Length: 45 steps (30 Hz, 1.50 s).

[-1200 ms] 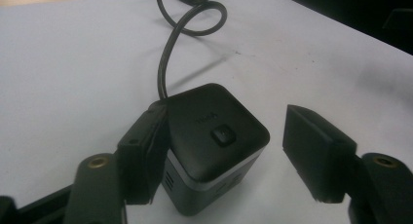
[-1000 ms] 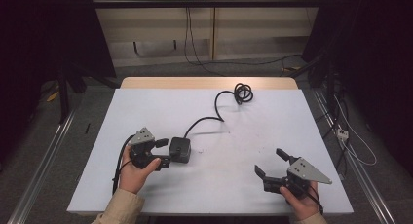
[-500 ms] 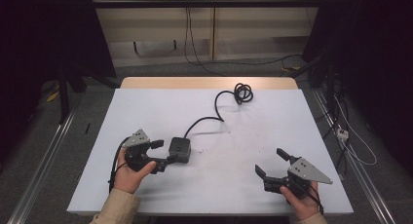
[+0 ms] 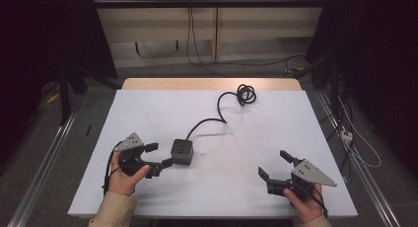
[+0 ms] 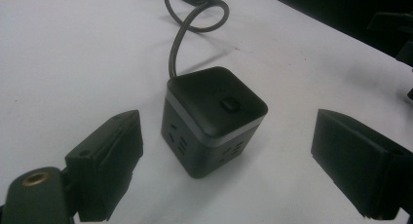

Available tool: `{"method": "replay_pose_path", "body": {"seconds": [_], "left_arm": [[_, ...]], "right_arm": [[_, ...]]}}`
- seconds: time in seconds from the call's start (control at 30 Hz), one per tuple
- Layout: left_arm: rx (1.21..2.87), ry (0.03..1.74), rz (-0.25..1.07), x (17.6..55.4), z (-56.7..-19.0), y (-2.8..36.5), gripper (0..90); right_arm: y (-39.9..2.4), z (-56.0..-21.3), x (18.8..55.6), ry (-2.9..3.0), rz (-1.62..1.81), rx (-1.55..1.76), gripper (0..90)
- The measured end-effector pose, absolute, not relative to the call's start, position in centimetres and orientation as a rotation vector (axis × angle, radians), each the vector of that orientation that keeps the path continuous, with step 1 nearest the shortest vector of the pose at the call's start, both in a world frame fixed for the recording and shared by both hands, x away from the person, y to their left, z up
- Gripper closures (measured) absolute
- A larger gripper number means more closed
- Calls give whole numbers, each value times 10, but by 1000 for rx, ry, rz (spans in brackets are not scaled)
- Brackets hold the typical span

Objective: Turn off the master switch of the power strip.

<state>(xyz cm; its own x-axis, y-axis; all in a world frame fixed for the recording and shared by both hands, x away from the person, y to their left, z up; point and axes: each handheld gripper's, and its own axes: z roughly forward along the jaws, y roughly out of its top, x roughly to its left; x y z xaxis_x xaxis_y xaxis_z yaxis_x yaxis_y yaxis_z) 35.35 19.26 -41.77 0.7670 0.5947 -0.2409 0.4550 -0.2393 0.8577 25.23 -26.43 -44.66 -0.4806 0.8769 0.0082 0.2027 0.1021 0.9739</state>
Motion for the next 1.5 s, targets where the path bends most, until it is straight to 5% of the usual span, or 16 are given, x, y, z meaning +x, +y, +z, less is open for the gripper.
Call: {"method": "replay_pose_path", "body": {"seconds": [1.5], "left_arm": [[1848, 865, 210, 347, -426, 235, 69]], "right_arm": [[-266, -446, 252, 1770, 1416, 1061, 62]]}}
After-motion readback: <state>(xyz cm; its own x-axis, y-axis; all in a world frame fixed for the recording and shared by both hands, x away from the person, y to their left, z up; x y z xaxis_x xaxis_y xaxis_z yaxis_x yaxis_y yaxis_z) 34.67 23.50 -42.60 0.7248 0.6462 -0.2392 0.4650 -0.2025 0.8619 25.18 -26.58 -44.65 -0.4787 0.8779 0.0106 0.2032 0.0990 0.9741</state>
